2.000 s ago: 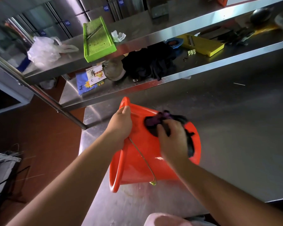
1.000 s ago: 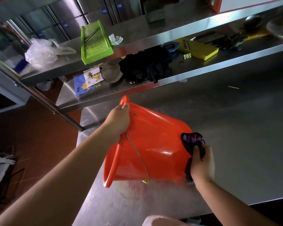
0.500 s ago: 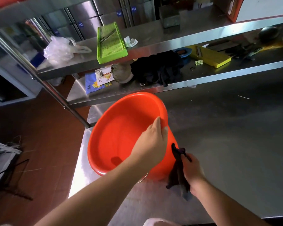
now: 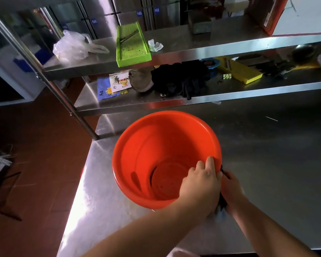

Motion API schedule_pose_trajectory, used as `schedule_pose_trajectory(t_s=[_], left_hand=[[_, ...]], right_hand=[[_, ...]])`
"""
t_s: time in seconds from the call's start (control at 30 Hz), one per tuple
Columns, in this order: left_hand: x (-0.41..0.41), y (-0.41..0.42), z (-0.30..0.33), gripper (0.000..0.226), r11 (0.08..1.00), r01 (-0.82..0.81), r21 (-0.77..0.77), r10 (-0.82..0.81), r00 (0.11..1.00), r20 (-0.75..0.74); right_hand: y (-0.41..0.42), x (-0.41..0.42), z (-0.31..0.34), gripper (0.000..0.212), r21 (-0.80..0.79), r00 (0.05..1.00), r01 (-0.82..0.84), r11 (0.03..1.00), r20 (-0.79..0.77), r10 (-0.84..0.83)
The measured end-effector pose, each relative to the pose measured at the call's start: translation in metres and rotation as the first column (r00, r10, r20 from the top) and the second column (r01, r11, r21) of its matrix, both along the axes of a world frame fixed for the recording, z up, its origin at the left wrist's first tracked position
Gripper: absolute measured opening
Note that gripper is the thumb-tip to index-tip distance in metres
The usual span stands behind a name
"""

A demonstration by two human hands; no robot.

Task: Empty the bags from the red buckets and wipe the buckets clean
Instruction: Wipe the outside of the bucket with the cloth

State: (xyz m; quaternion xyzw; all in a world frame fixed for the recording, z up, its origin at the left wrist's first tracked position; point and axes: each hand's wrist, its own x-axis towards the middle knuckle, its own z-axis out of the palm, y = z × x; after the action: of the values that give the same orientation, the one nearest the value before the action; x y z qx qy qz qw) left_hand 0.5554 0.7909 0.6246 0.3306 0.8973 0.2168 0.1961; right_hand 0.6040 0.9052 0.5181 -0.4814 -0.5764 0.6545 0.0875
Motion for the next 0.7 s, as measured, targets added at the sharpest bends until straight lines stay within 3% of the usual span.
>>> schedule_pose_trajectory(t_s=[0.17,0.27,0.37,0.4,0.47,0.53,0.57,0.63,0.7], left_hand=[[0.006,0.001,-0.004,0.04,1.0,-0.013,-0.027,0.013,1.0,-0.006],[-0.012,-0.011,0.009,0.043,0.991,-0.014,0.136,0.029,0.994,-0.108],[-0.056,-0.059,0.026,0.013,0.857,-0.074,0.511,0.226,0.943,-0.243],[-0.074,-0.084,0.029,0.017,0.796,-0.155,0.585,0.362,0.897,-0.254],[-0.104,-0.14,0.023,0.025,0.623,-0.439,0.648,0.629,0.773,-0.08],[-0.12,-0.189,0.001,0.023,0.471,-0.711,0.522,0.789,0.604,0.111],[-0.122,-0.206,-0.012,0.021,0.45,-0.809,0.378,0.821,0.542,0.182],[-0.115,-0.224,-0.04,0.019,0.48,-0.874,0.076,0.789,0.468,0.398],[-0.098,-0.223,-0.061,0.023,0.485,-0.868,-0.108,0.657,0.28,0.7]], right_hand=[[0.0,0.008,-0.004,0.023,-0.053,0.999,0.037,0.998,-0.02,-0.038],[-0.001,0.004,-0.004,0.02,-0.116,0.992,0.106,0.988,-0.055,-0.113],[0.002,0.002,-0.006,0.02,-0.162,0.988,0.142,0.976,-0.038,-0.15],[0.003,0.001,-0.007,0.019,-0.152,0.987,0.152,0.977,-0.025,-0.157],[0.004,0.002,-0.007,0.018,-0.096,0.987,0.161,0.982,0.007,-0.161],[0.005,0.004,-0.008,0.019,-0.052,0.985,0.169,0.984,0.031,-0.167],[0.005,0.004,-0.009,0.02,-0.04,0.985,0.169,0.985,0.036,-0.168],[0.005,0.005,-0.011,0.019,-0.023,0.985,0.168,0.986,0.039,-0.167],[0.004,0.005,-0.011,0.02,-0.037,0.983,0.181,0.983,0.042,-0.18]])
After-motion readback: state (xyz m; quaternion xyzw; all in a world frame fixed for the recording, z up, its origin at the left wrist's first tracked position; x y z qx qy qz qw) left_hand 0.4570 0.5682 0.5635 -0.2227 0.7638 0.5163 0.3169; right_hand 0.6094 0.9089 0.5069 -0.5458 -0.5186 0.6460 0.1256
